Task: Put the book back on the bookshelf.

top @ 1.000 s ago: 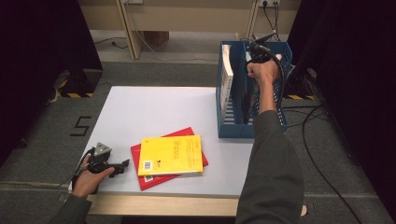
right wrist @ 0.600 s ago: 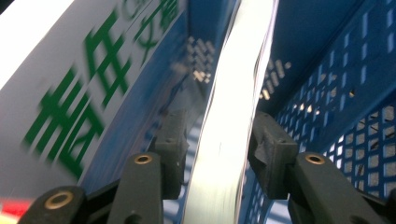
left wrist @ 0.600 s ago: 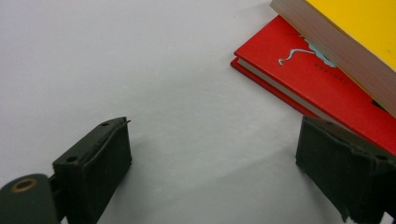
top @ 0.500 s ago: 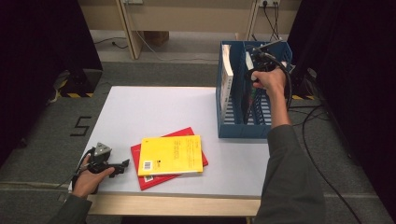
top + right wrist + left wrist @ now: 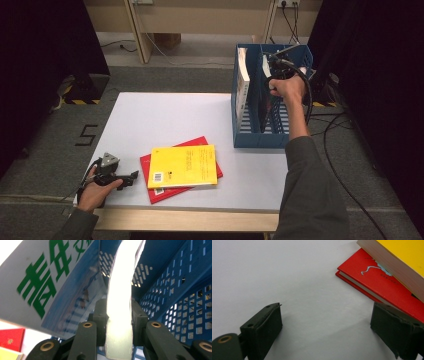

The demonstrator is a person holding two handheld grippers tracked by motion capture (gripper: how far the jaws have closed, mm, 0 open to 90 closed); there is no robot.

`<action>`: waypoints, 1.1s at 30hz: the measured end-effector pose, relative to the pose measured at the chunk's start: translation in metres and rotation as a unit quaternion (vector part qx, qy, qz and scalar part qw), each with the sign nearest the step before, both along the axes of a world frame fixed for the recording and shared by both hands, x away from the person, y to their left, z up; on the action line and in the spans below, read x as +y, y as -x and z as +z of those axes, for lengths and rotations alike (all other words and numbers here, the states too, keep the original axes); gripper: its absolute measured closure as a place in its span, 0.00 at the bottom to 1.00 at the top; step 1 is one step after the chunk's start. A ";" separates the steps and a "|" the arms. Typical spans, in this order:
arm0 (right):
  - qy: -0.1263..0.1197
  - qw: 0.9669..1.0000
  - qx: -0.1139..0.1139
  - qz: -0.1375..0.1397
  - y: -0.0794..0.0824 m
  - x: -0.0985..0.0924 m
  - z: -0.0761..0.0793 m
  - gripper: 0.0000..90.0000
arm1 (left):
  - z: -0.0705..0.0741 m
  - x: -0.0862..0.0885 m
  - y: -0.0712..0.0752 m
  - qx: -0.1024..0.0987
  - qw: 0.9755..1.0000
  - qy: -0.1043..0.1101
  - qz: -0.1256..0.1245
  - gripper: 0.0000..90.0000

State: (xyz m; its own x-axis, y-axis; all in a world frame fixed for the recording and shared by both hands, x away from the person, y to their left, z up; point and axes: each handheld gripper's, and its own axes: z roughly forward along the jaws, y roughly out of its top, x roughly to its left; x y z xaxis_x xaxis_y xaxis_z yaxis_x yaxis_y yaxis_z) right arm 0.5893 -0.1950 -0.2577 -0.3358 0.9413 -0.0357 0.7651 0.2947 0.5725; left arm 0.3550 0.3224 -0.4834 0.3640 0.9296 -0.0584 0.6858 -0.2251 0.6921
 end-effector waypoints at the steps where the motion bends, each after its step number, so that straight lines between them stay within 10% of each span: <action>1: 0.000 1.000 -0.001 -0.002 -0.002 0.000 0.000 0.81 | 0.000 0.000 0.000 0.000 1.000 0.000 0.000 0.10; 12: -0.032 0.999 -0.011 -0.001 -0.002 -0.002 -0.001 0.68 | 0.000 0.000 0.000 -0.001 1.000 0.001 0.001 0.10; 33: -0.070 0.996 -0.051 0.019 0.061 -0.008 0.020 0.29 | 0.000 0.000 0.000 -0.002 1.000 0.001 0.001 0.10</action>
